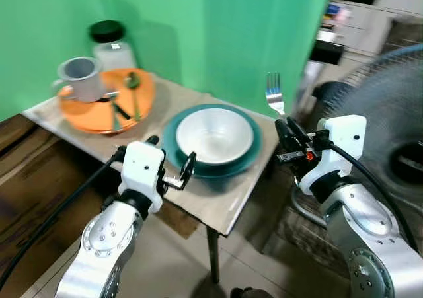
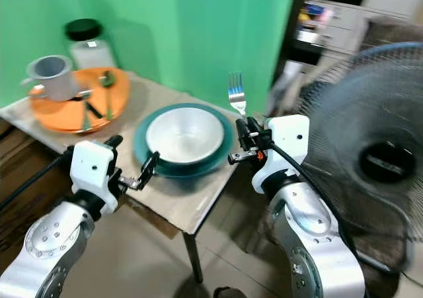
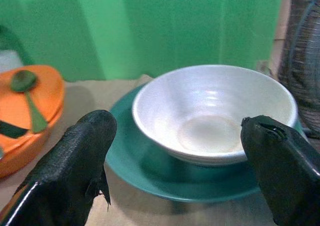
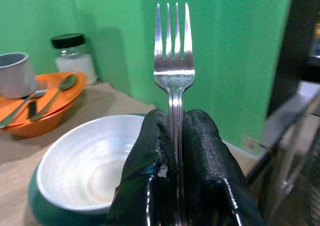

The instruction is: Setting the table

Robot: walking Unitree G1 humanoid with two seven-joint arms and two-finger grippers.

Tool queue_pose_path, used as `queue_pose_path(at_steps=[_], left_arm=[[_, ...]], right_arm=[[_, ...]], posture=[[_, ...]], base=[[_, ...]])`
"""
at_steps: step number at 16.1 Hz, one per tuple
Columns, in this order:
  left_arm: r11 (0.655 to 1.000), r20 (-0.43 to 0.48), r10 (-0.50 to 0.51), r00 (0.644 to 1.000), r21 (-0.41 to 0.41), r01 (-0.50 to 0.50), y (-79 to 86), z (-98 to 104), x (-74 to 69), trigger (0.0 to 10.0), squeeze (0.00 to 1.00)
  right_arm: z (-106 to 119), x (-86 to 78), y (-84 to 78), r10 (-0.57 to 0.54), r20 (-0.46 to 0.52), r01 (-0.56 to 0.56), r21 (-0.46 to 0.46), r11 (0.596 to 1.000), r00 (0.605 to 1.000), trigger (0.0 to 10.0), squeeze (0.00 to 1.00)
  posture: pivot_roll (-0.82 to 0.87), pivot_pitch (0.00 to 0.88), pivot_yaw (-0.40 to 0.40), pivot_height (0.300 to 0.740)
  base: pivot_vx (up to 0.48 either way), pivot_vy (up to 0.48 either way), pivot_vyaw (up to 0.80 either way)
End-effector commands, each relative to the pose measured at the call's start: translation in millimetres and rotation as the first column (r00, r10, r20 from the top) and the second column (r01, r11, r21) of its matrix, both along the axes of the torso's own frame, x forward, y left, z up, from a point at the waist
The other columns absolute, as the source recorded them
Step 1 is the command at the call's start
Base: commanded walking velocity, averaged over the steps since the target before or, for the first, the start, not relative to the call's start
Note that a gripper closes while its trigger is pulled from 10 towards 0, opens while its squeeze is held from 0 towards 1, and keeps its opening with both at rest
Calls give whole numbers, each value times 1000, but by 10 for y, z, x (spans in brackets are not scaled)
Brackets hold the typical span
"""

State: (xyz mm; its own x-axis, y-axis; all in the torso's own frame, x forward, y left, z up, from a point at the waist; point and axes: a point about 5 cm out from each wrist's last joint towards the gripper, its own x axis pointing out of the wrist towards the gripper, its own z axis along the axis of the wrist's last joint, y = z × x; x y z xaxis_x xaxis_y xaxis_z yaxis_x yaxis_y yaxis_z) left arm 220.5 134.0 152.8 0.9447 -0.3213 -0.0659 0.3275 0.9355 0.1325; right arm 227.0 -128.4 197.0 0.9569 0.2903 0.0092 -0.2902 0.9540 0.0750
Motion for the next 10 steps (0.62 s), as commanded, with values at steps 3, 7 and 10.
queue_pose_path(at_steps=[3, 7, 10], left_arm=[[999, 35, 35, 999, 4, -35, 58, 82, 6, 10000, 0], [999, 49, 50, 998, -15, -49, 64, 128, 8, 10000, 0], [995, 48, 94, 994, -31, -93, 92, 129, 23, 10000, 0]], right_arm=[[-51, 18, 12, 0, -11, 0, 15, 1000, 1000, 10000, 0], [-43, 22, 56, 12, -3, -12, 5, 1000, 1000, 10000, 0], [-60, 50, 78, 30, 1, -30, -22, 999, 1000, 10000, 0]], posture=[[39, 0, 31, 740], [49, 0, 17, 740], [69, 0, -3, 740]], base=[[0, 0, -800], [0, 0, -800], [0, 0, -800]])
